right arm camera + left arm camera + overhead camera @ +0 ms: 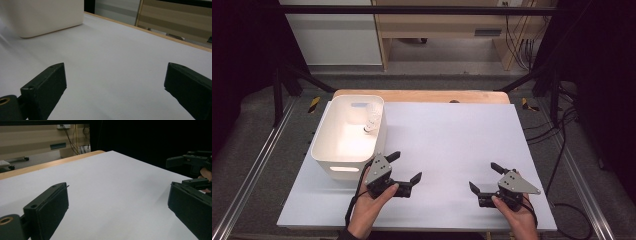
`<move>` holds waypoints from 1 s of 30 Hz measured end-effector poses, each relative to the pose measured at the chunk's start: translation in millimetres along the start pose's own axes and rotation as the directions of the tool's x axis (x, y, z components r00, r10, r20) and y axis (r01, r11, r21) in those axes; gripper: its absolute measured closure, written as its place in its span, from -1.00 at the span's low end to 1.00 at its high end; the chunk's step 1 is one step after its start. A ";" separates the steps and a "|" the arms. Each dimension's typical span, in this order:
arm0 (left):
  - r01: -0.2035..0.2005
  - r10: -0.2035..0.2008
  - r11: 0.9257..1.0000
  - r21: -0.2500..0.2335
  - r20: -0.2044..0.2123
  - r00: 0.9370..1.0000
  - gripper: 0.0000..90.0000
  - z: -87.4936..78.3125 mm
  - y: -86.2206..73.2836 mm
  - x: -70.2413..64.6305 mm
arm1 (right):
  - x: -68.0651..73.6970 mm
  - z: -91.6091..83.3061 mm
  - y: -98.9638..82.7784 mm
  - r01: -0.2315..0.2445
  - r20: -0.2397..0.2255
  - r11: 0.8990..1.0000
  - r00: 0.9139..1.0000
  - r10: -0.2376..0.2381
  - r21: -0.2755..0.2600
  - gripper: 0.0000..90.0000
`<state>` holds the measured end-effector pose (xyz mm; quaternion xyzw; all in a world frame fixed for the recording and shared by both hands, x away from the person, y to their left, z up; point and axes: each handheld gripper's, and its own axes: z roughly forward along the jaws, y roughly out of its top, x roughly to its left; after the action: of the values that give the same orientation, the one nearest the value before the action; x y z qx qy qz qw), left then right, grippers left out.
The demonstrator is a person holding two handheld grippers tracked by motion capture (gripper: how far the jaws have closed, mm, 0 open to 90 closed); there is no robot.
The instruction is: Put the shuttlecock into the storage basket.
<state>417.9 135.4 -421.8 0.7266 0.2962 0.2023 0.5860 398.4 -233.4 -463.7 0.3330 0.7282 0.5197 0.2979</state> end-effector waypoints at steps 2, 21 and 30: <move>0.004 -0.004 1.000 -0.006 -0.003 1.000 -0.93 -5.0 -3.8 -0.4 | -0.2 0.0 -0.3 0.002 0.003 1.000 1.000 -0.002 -0.003 -0.91; -0.022 0.022 1.000 -0.010 0.023 0.999 -0.92 -32.8 -25.0 -7.1 | 0.0 0.0 -0.8 0.012 0.006 1.000 1.000 -0.012 -0.003 -0.91; -0.006 0.006 0.999 -0.035 0.025 1.000 -0.92 -54.0 -30.7 -4.1 | 0.8 -0.1 -0.5 0.009 0.004 1.000 1.000 -0.009 -0.004 -0.91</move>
<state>374.2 176.5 -438.9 0.7197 0.2832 0.2001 0.6016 397.7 -232.9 -464.2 0.3299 0.7280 0.5193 0.3025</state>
